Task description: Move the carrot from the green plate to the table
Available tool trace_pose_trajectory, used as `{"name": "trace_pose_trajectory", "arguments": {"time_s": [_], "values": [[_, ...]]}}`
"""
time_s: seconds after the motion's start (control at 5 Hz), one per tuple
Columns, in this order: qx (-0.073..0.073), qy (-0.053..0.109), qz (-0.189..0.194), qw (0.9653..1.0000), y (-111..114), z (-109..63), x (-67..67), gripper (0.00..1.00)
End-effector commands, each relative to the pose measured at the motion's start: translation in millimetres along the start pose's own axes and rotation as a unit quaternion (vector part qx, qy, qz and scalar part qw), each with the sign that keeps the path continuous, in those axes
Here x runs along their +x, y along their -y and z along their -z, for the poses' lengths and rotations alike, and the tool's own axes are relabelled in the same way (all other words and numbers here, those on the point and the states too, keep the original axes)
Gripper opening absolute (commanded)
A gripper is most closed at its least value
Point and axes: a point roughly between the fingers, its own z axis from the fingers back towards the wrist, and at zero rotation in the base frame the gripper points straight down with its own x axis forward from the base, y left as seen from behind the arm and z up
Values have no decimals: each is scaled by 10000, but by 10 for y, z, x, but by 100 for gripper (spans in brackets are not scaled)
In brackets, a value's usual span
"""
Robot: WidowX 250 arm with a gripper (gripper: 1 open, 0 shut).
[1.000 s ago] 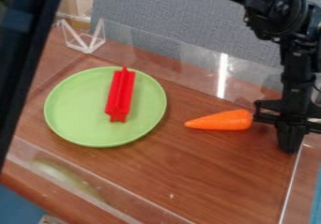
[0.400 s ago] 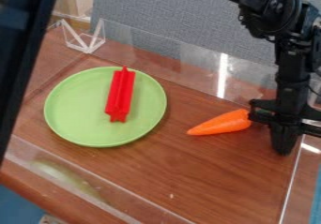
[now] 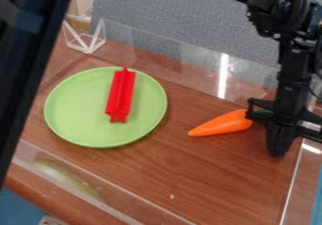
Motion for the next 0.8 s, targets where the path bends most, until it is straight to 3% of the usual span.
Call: {"name": "trace_pose_trajectory", "arguments": {"time_s": [0.0, 0.4, 0.6], "values": [[4, 238, 288, 9993, 148, -217, 78, 0], [-7, 267, 382, 9989, 33, -318, -81, 0], [-4, 265, 356, 9990, 76, -308, -57, 0]]}}
